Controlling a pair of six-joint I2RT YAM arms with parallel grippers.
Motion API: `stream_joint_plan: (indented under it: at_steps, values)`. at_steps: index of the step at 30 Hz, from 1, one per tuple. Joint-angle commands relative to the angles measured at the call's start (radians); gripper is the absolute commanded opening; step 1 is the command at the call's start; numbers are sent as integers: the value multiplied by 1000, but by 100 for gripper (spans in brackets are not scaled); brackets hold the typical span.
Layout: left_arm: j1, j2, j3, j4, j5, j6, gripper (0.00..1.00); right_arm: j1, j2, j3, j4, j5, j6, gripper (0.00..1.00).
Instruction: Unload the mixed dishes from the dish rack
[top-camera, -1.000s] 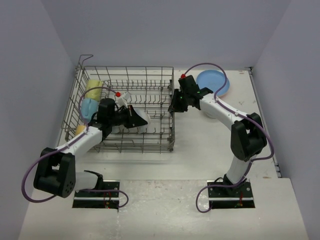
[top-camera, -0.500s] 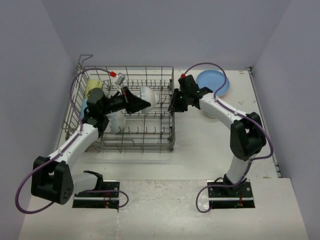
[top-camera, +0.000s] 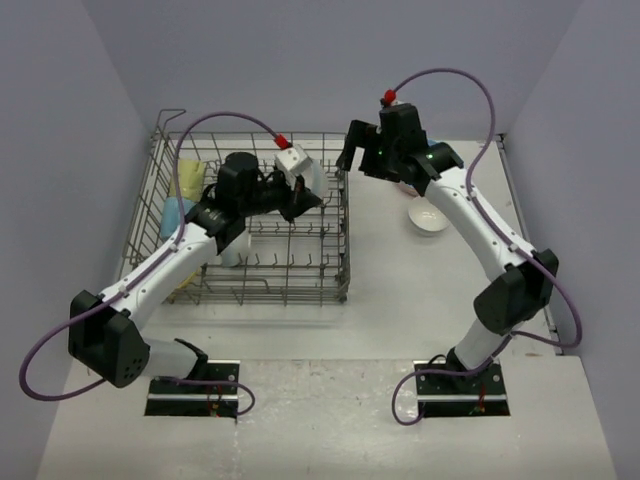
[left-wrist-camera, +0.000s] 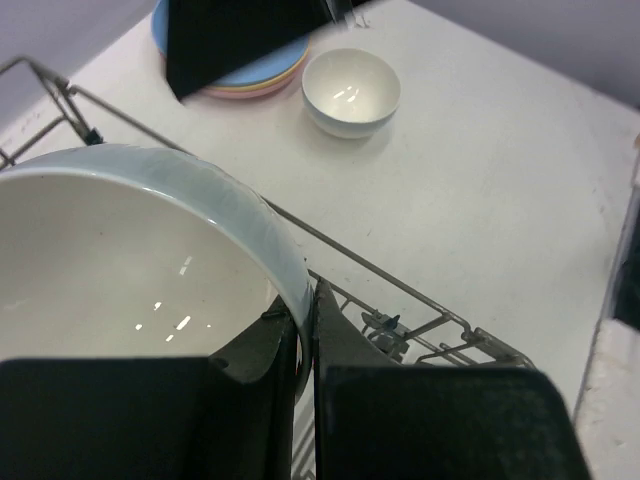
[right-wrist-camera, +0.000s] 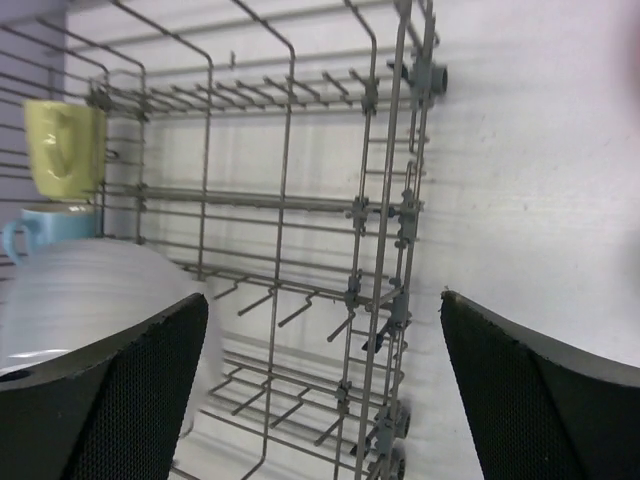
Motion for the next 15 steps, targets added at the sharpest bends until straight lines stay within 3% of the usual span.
stream_joint_plan:
  at_steps: [1,7,11,15]
  values:
    - [-106,5,95,-122,-164,419,0,-7,-126,99,-80,75,-84,99]
    - [-212,47,167,-288,-164,733,0,-11,-134,230,-217,-45,-242,99]
    - [-245,112,253,-360,-156,804,0,-10,-55,321,-370,-118,-343,99]
    - [-283,175,325,-444,-167,884,0,-5,-20,334,-413,-150,-392,99]
